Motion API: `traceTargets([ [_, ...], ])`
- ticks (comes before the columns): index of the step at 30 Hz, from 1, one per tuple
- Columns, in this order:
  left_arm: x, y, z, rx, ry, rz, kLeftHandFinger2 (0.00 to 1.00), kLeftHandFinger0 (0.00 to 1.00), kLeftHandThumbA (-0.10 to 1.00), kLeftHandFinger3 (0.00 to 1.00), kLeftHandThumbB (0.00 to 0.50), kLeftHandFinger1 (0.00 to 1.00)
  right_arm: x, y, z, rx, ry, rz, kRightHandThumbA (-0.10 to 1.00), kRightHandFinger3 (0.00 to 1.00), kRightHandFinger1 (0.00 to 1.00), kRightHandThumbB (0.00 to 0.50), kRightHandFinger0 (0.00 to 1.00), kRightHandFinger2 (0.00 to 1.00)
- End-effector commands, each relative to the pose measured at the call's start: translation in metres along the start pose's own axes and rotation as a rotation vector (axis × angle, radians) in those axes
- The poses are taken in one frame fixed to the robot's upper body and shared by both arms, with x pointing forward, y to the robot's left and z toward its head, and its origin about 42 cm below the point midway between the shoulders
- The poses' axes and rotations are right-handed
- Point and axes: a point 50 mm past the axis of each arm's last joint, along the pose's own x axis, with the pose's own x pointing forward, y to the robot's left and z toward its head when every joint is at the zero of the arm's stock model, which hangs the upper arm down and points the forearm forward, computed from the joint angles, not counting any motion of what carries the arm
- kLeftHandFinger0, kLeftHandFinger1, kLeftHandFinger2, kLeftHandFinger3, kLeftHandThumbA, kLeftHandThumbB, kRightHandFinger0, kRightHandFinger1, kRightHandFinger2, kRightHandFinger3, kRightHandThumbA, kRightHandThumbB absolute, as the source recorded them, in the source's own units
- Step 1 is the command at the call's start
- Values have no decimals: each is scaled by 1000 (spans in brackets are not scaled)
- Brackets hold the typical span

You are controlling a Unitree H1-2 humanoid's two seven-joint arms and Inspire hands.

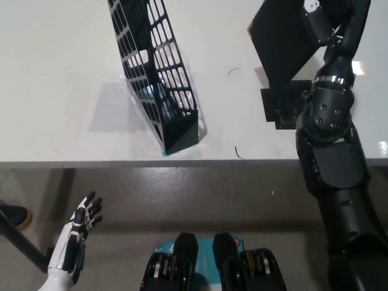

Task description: A notebook is kept standing on the table on the right hand side and a black shelf is kept on the left hand side and the robot uses its right hand to grab the notebook and places it in the shelf

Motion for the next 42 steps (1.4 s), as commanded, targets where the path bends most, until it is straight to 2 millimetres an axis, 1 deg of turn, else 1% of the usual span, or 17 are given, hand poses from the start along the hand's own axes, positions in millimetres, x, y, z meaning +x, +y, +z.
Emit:
traceTargets([
  [1, 11, 13, 16, 52, -74, -8, 1000, 1000, 1000, 1000, 108, 1000, 3, 63, 222, 63, -673, 116, -100, 724, 226, 120, 0, 674],
  [6, 11, 13, 17, 52, -68, -5, 1000, 1000, 1000, 1000, 108, 1000, -17, 80, 242, 100, -724, 163, -100, 768, 169, 135, 0, 627],
  [9, 11, 12, 16, 46, -65, -7, 1000, 1000, 1000, 1000, 111, 1000, -23, 88, 252, 107, -736, 170, -100, 751, 144, 136, 0, 602],
  [11, 11, 13, 16, 52, -65, -7, 1000, 1000, 1000, 1000, 110, 1000, -26, 93, 258, 149, -730, 184, -100, 749, 147, 139, 0, 597],
  [15, 11, 12, 17, 55, -65, -4, 1000, 1000, 1000, 1000, 107, 1000, -30, 103, 270, 142, -743, 182, -100, 745, 157, 123, 0, 604],
  [18, 11, 12, 18, 50, -70, -10, 1000, 1000, 1000, 1000, 96, 1000, -31, 108, 271, 151, -725, 193, -100, 754, 150, 115, 0, 605],
  [20, 12, 12, 19, 50, -69, -11, 1000, 1000, 1000, 1000, 108, 1000, -31, 111, 269, 166, -701, 204, -100, 758, 145, 118, 0, 601],
  [23, 12, 12, 18, 51, -68, -16, 1000, 1000, 1000, 1000, 109, 1000, -31, 116, 263, 147, -680, 211, -100, 754, 143, 125, 0, 602],
  [25, 12, 11, 18, 63, -68, -19, 1000, 1000, 1000, 1000, 100, 1000, -27, 120, 252, 117, -646, 217, -100, 749, 137, 123, 0, 602],
  [27, 10, 11, 18, 65, -67, -20, 1000, 1000, 1000, 1000, 99, 1000, -22, 124, 241, 103, -617, 216, -100, 736, 127, 137, 0, 591],
  [29, 10, 10, 18, 63, -67, -23, 1000, 1000, 1000, 1000, 101, 1000, -18, 125, 233, 91, -594, 211, -100, 728, 126, 135, 0, 590],
  [30, 12, 10, 18, 60, -66, -27, 1000, 1000, 1000, 1000, 113, 1000, -15, 125, 226, 92, -565, 212, -100, 729, 127, 134, 0, 590],
  [33, 13, 8, 19, 66, -69, -30, 1000, 1000, 1000, 1000, 110, 1000, -8, 126, 211, 59, -533, 202, -100, 787, 147, 122, 0, 639],
  [35, 12, 8, 19, 59, -67, -33, 1000, 1000, 1000, 1000, 102, 1000, -6, 128, 204, 39, -512, 205, -100, 789, 148, 119, 0, 642],
  [38, 12, 7, 18, 40, -68, -27, 1000, 1000, 1000, 1000, 120, 1000, -5, 132, 190, 19, -472, 202, -100, 773, 146, 123, 0, 635],
  [41, 12, 5, 18, 50, -69, -35, 1000, 1000, 1000, 1000, 123, 1000, -6, 136, 179, 12, -442, 201, -100, 773, 147, 124, 0, 635],
  [42, 13, 5, 16, 49, -71, -42, 1000, 1000, 1000, 1000, 111, 1000, -6, 138, 174, 18, -419, 202, -100, 773, 149, 123, 0, 637],
])
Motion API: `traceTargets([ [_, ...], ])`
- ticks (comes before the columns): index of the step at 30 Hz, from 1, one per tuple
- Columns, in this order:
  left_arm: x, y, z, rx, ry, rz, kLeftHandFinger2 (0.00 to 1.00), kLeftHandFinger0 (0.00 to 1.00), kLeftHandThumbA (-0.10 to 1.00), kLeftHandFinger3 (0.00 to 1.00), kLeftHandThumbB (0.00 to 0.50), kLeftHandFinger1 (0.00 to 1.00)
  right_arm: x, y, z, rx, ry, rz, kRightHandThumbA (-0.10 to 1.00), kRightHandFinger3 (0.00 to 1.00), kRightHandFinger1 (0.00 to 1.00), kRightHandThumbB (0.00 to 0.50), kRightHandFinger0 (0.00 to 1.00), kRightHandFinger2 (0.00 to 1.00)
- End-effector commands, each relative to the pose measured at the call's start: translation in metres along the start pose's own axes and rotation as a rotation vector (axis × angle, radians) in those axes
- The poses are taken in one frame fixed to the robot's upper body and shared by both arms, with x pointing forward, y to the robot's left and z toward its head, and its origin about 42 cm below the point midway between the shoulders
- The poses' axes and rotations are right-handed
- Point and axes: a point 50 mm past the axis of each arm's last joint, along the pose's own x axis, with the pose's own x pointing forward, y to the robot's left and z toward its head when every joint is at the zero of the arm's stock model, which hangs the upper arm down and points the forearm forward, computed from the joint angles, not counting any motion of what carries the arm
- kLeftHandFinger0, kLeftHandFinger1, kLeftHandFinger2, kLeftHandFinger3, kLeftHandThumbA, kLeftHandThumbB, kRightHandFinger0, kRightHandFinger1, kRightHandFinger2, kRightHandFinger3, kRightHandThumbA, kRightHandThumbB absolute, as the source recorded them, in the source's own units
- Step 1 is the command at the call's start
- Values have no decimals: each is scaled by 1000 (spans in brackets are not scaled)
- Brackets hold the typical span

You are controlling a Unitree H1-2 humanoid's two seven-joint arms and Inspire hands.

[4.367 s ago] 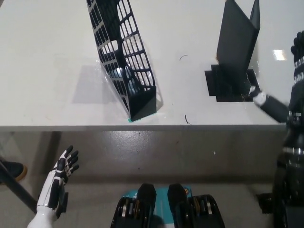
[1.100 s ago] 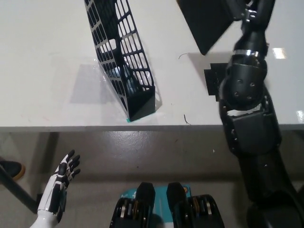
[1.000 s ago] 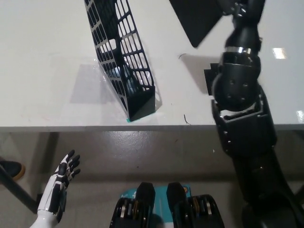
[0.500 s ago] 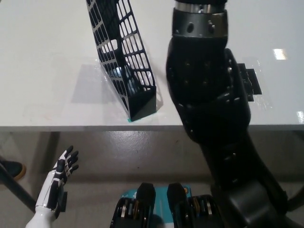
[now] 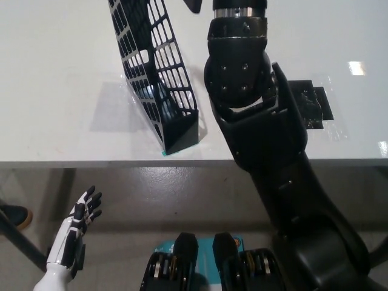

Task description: A notebook is kept standing on the table on the right hand side and a black shelf is kept on the left hand side and the robot uses its right hand to grab the notebook and places it in the shelf

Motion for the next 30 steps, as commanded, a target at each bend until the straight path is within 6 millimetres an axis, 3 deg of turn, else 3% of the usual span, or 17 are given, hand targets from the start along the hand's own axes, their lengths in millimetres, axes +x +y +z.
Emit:
traceTargets([
  [1, 7, 3, 9, 19, -48, -29, 1000, 1000, 1000, 1000, 99, 1000, 12, 3, 12, 47, -51, -60, -100, 775, 152, 122, 0, 640],
  [8, 5, 4, 10, 27, -48, -42, 1000, 1000, 1000, 1000, 75, 1000, 9, 9, -1, 55, -2, -59, -100, 772, 159, 116, 0, 644],
  [12, 5, 4, 10, 26, -39, -43, 1000, 1000, 1000, 1000, 100, 1000, 8, 14, -1, 60, 18, -58, -100, 767, 171, 127, 0, 641],
  [16, 6, 4, 12, 22, -37, -42, 1000, 1000, 1000, 1000, 94, 1000, 10, 18, 0, 78, 28, -60, -100, 764, 171, 127, 0, 635],
  [21, 8, 4, 12, 11, -39, -51, 1000, 1000, 1000, 1000, 162, 1000, 9, 23, -6, 94, 73, -62, -100, 736, 158, 134, 0, 619],
  [24, 7, 4, 13, 22, -37, -55, 1000, 1000, 1000, 1000, 137, 1000, 8, 27, -11, 110, 104, -66, -100, 724, 153, 134, 0, 617],
  [30, 10, 4, 13, 42, -47, -48, 1000, 1000, 1000, 1000, 165, 1000, 7, 34, -23, 114, 142, -50, -100, 736, 160, 137, 0, 630],
])
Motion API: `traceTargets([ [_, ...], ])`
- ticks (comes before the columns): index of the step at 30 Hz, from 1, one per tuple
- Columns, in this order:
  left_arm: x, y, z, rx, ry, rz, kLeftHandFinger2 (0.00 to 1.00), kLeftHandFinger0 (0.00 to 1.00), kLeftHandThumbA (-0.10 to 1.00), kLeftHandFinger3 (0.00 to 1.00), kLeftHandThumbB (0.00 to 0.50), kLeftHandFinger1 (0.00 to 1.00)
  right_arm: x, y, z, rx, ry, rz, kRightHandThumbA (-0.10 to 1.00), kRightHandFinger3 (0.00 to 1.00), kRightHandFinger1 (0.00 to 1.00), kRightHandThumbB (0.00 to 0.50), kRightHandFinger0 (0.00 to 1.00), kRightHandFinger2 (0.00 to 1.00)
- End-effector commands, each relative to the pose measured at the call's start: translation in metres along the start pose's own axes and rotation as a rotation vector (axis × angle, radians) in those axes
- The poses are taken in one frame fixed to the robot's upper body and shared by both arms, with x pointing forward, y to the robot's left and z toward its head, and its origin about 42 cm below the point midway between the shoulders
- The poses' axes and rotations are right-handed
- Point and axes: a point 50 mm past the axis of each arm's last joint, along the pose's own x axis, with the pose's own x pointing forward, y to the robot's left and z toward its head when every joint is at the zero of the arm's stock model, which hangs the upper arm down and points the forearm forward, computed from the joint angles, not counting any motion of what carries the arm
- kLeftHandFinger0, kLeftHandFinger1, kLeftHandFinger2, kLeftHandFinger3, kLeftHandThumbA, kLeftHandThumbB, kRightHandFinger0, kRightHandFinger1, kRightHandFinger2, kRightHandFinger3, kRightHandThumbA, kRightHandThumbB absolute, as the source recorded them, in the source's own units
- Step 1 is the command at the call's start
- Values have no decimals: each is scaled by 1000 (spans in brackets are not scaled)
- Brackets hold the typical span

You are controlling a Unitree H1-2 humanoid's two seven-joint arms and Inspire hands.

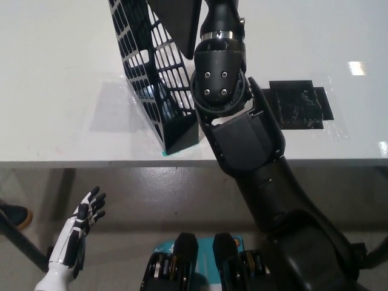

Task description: A notebook is kept standing on the table on the right hand side and a black shelf is kept on the left hand side and the robot uses its right hand to grab the notebook and places it in the shelf

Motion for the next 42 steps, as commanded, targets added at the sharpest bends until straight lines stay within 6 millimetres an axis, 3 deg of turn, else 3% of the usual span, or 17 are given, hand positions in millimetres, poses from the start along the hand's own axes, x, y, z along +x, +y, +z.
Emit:
traceTargets([
  [1, 8, 5, 13, 38, -54, -19, 1000, 1000, 1000, 1000, 176, 1000, 22, 11, 39, 124, -109, -31, -100, 746, 166, 134, 0, 636],
  [8, 8, 4, 15, 32, -51, -22, 1000, 1000, 1000, 1000, 186, 1000, 17, 26, 5, 91, -31, -11, -100, 767, 160, 150, 0, 643],
  [10, 8, 4, 16, 34, -49, -25, 1000, 1000, 1000, 1000, 178, 1000, 16, 30, -5, 81, -4, -5, -100, 743, 148, 153, 0, 630],
  [15, 12, 4, 18, 44, -56, -19, 1000, 1000, 1000, 1000, 133, 1000, 13, 36, -25, 84, 72, 9, -100, 769, 194, 155, 0, 714],
  [21, 12, 3, 16, 46, -60, -18, 1000, 1000, 1000, 1000, 179, 1000, 2, 44, -40, 104, 117, 19, -100, 705, 143, 158, 0, 668],
  [22, 12, 4, 16, 43, -63, -23, 1000, 1000, 1000, 1000, 181, 1000, -1, 46, -41, 138, 124, 28, -100, 740, 190, 151, 0, 695],
  [23, 13, 4, 17, 40, -65, -24, 1000, 1000, 1000, 1000, 178, 1000, -2, 47, -42, 157, 129, 55, 120, 902, 478, 187, 262, 898],
  [24, 14, 4, 17, 45, -66, -23, 1000, 1000, 1000, 1000, 187, 1000, -3, 49, -41, 157, 123, 107, 405, 1000, 849, 256, 630, 1000],
  [25, 13, 4, 17, 47, -64, -28, 1000, 1000, 1000, 1000, 187, 1000, -5, 51, -42, 145, 112, 189, 643, 1000, 1000, 293, 980, 1000],
  [26, 13, 4, 18, 46, -64, -29, 1000, 1000, 1000, 1000, 179, 1000, -6, 51, -43, 127, 105, 225, 781, 1000, 1000, 327, 1000, 1000],
  [28, 14, 4, 19, 41, -66, -23, 1000, 1000, 1000, 1000, 169, 1000, -6, 49, -44, 126, 106, 280, 925, 1000, 1000, 421, 1000, 1000],
  [29, 14, 4, 18, 42, -64, -22, 1000, 1000, 1000, 1000, 174, 1000, -5, 48, -44, 118, 100, 288, 975, 1000, 1000, 445, 1000, 1000],
  [34, 13, 5, 17, 55, -63, -27, 1000, 1000, 1000, 1000, 179, 1000, -5, 44, -40, 114, 75, 274, 1000, 1000, 1000, 443, 1000, 1000],
  [38, 12, 5, 18, 54, -60, -28, 1000, 1000, 1000, 1000, 152, 1000, -4, 42, -36, 101, 44, 246, 1000, 1000, 1000, 435, 1000, 1000],
  [39, 13, 5, 18, 51, -56, -28, 1000, 1000, 1000, 1000, 131, 1000, -2, 41, -33, 103, 26, 236, 1000, 1000, 1000, 436, 1000, 1000],
  [42, 13, 4, 19, 46, -56, -29, 1000, 1000, 1000, 1000, 135, 1000, 6, 33, -20, 106, -23, 216, 1000, 1000, 1000, 432, 1000, 1000],
])
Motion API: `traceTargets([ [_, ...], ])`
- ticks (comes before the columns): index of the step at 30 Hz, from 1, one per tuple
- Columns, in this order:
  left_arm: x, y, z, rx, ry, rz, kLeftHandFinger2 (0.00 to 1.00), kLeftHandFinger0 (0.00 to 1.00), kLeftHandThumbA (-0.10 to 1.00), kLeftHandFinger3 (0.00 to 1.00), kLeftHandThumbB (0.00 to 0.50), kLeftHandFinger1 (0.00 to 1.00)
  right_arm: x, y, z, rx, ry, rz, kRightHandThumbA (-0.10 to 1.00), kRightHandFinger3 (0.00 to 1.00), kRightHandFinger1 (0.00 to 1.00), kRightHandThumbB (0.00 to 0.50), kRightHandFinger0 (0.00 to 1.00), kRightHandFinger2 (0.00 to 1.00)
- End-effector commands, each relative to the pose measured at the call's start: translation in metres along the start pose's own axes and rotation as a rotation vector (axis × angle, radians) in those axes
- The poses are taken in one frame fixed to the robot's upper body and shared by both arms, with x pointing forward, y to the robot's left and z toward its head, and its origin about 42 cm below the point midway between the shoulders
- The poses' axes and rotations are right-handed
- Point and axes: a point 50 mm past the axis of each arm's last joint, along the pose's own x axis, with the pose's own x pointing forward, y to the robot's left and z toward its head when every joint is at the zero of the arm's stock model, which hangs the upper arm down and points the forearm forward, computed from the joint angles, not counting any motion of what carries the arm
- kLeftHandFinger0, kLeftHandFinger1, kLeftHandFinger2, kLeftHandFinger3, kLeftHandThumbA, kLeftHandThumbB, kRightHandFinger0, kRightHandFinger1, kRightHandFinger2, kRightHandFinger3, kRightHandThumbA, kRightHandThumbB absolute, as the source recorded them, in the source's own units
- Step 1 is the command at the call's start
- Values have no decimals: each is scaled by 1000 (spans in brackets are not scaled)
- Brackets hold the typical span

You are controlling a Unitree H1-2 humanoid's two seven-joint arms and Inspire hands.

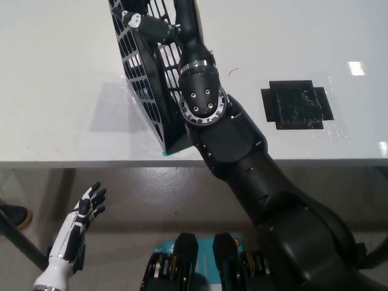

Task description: A notebook is kept standing on the table on the right hand side and a black shelf is kept on the left hand side and the robot uses its right hand to grab the notebook and places it in the shelf

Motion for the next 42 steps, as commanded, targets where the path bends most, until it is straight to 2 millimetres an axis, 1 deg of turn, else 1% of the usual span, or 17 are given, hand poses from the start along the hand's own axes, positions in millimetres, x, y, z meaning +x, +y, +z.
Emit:
traceTargets([
  [1, 6, 3, 14, 22, -50, -22, 1000, 1000, 1000, 1000, 136, 1000, 21, -8, 51, 20, -186, -15, 1000, 1000, 1000, 433, 1000, 1000],
  [2, 6, 3, 13, 15, -49, -26, 1000, 1000, 1000, 1000, 149, 1000, 22, -12, 56, 8, -209, -24, 1000, 1000, 1000, 425, 1000, 1000],
  [6, 5, 4, 12, 7, -49, -23, 1000, 1000, 1000, 1000, 138, 1000, 25, -42, 98, -3, -341, -69, 1000, 1000, 1000, 429, 1000, 1000],
  [7, 6, 4, 12, 3, -50, -23, 1000, 1000, 1000, 1000, 145, 1000, 23, -59, 119, -19, -417, -86, 1000, 1000, 1000, 412, 1000, 1000],
  [12, 9, 4, 13, 14, -56, 1, 1000, 1000, 1000, 1000, 123, 1000, 2, -110, 173, -10, -571, -133, 1000, 1000, 1000, 430, 1000, 1000],
  [13, 10, 4, 12, 16, -54, 0, 1000, 1000, 1000, 1000, 126, 1000, -13, -130, 191, -10, -631, -147, 1000, 1000, 1000, 444, 1000, 1000],
  [16, 9, 5, 11, 19, -54, 1, 1000, 1000, 1000, 1000, 122, 1000, -44, -158, 207, -50, -705, -174, 1000, 1000, 1000, 483, 1000, 1000],
  [17, 8, 5, 11, 18, -54, -3, 1000, 1000, 1000, 1000, 115, 1000, -65, -171, 209, -55, -737, -179, 1000, 1000, 1000, 484, 1000, 1000],
  [21, 7, 5, 11, 20, -55, -2, 1000, 1000, 1000, 1000, 109, 1000, -115, -193, 197, -15, -789, -156, 1000, 1000, 1000, 485, 1000, 1000],
  [22, 8, 5, 11, 24, -52, 1, 1000, 1000, 1000, 1000, 127, 1000, -139, -197, 188, -28, -790, -145, 1000, 1000, 1000, 496, 1000, 1000],
  [24, 6, 5, 11, 25, -46, -2, 1000, 1000, 1000, 1000, 138, 1000, -167, -199, 176, -83, -781, -149, 1000, 1000, 1000, 496, 1000, 1000],
  [26, 6, 4, 11, 24, -51, -3, 1000, 1000, 1000, 1000, 117, 1000, -194, -196, 163, -66, -759, -123, 1000, 1000, 1000, 480, 1000, 1000],
  [28, 8, 3, 11, 19, -49, -6, 1000, 1000, 1000, 1000, 124, 1000, -219, -190, 145, -44, -727, -118, 1000, 1000, 1000, 488, 1000, 1000],
  [35, 3, 2, 7, 19, -44, -1, 1000, 1000, 1000, 1000, 121, 1000, -265, -174, 72, -39, -485, -59, 1000, 1000, 1000, 425, 1000, 1000],
  [36, 2, 2, 6, 17, -43, -1, 1000, 1000, 1000, 1000, 120, 1000, -270, -172, 58, -31, -462, -42, 1000, 1000, 1000, 391, 1000, 1000],
  [39, 1, 1, 6, 13, -37, -5, 1000, 1000, 1000, 1000, 119, 1000, -285, -173, 23, -36, -338, -3, 1000, 1000, 1000, 390, 1000, 1000],
  [42, 1, 1, 6, 11, -33, -1, 1000, 1000, 1000, 1000, 106, 1000, -294, -173, 3, -36, -264, 0, 1000, 1000, 1000, 395, 1000, 1000],
])
